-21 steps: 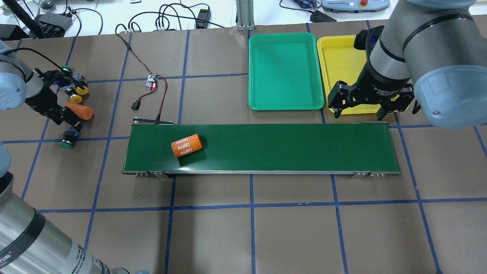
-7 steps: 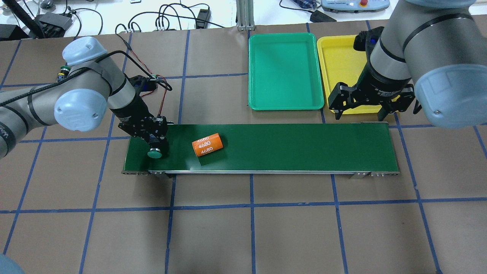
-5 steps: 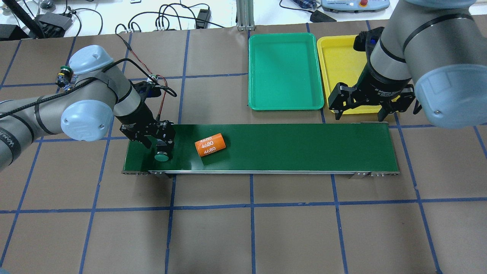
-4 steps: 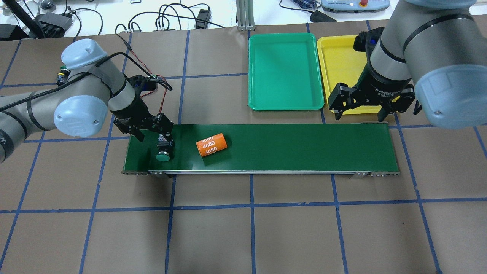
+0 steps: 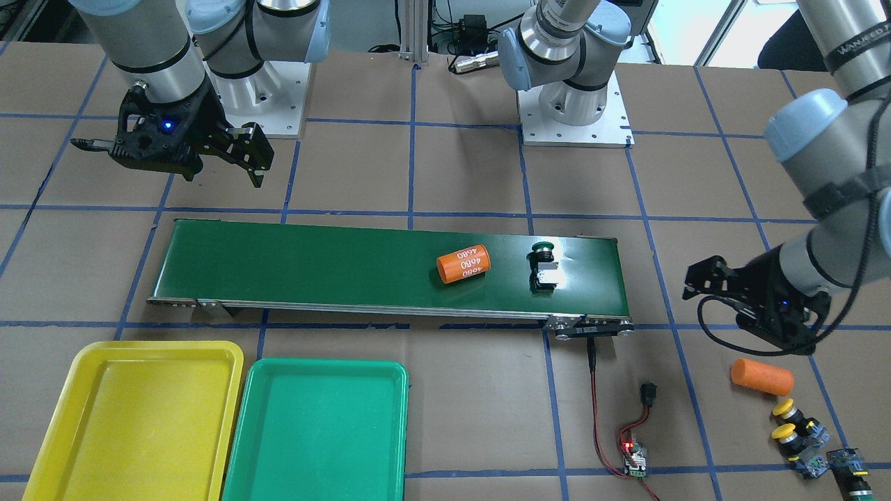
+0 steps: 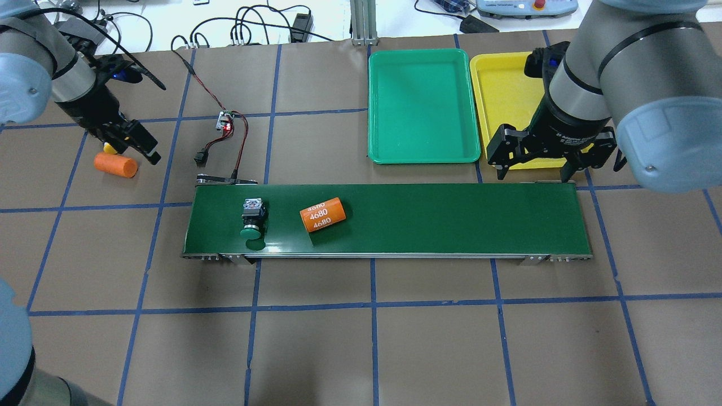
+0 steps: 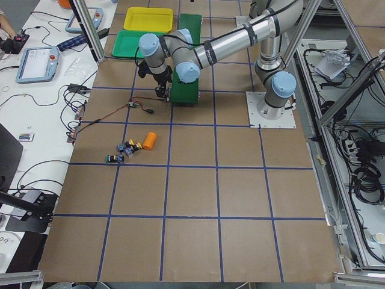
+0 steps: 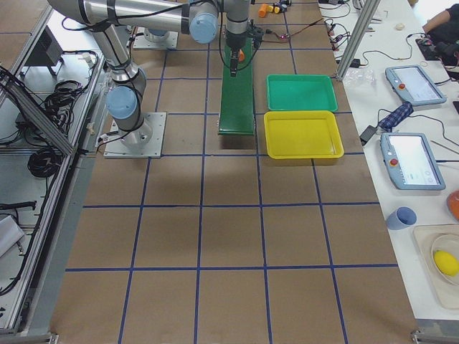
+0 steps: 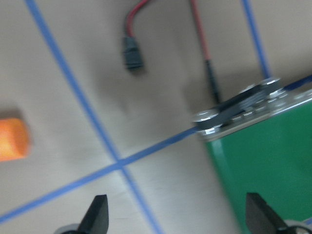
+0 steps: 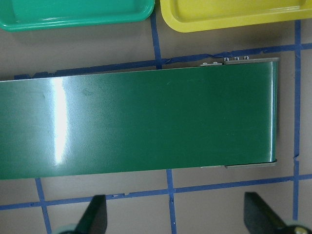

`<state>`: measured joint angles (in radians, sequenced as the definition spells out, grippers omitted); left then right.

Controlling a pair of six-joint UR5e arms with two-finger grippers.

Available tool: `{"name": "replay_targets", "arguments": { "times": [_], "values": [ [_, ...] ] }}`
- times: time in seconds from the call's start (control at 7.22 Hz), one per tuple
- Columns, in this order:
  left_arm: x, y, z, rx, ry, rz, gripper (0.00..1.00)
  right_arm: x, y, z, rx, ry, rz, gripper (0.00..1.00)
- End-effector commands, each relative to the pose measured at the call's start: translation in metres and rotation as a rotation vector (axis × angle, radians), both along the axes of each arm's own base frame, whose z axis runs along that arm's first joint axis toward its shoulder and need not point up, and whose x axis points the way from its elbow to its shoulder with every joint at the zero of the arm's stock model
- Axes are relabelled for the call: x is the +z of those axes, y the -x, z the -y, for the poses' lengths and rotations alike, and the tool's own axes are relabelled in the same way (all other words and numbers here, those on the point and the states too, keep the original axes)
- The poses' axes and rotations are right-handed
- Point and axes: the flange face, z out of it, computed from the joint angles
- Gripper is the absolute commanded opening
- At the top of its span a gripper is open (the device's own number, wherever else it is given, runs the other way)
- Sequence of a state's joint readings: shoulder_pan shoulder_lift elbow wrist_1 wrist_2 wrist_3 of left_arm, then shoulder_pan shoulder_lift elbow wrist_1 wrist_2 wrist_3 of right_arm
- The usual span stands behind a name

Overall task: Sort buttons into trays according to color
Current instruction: 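Grasp a second orange cylinder from the pile with the left gripper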

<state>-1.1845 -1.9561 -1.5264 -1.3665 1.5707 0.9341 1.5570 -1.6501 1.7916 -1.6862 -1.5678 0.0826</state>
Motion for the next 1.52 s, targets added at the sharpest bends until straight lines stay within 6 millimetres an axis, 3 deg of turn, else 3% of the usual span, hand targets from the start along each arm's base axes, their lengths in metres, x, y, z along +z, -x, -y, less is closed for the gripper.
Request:
{"name": "replay_targets", "arguments": {
  "times": [0.0,0.14,0.42,0.69,0.83,0.97,1.11,1.25,1.38],
  "values": [
    [-0.048,-0.071,0.035,-0.377,0.034,0.048,1.0,-0.001,0.0,0.0,0.0,-0.002,0.0,1.0],
    [-0.077,-0.099,0.039,-0.568,0.051,0.039,1.0,0.003,-0.001,-0.002,0.001,0.005,0.001,1.0],
    [-0.109,-0.1,0.037,-0.673,0.04,0.008,1.0,-0.001,-0.001,0.0,0.001,-0.003,0.0,1.0],
    [-0.123,-0.099,0.037,-0.672,0.035,-0.014,1.0,0.0,-0.001,0.002,0.004,0.009,0.0,1.0],
    [-0.125,-0.101,0.042,-0.676,0.049,-0.019,0.79,-0.001,-0.001,0.002,0.0,0.009,0.0,1.0],
    [-0.129,-0.102,0.044,-0.676,0.048,-0.022,0.65,-0.001,-0.001,0.001,-0.009,0.002,0.0,1.0],
    [-0.133,-0.103,0.046,-0.679,0.052,-0.02,0.4,-0.002,-0.001,0.003,0.0,0.002,-0.002,1.0],
    [-0.129,-0.1,0.045,-0.681,0.056,-0.015,0.05,-0.002,-0.001,0.002,-0.002,0.0,-0.002,1.0],
    [-0.111,-0.082,0.037,-0.678,0.046,-0.019,0.0,-0.002,-0.001,0.002,-0.002,-0.002,-0.002,1.0]
  ]
}}
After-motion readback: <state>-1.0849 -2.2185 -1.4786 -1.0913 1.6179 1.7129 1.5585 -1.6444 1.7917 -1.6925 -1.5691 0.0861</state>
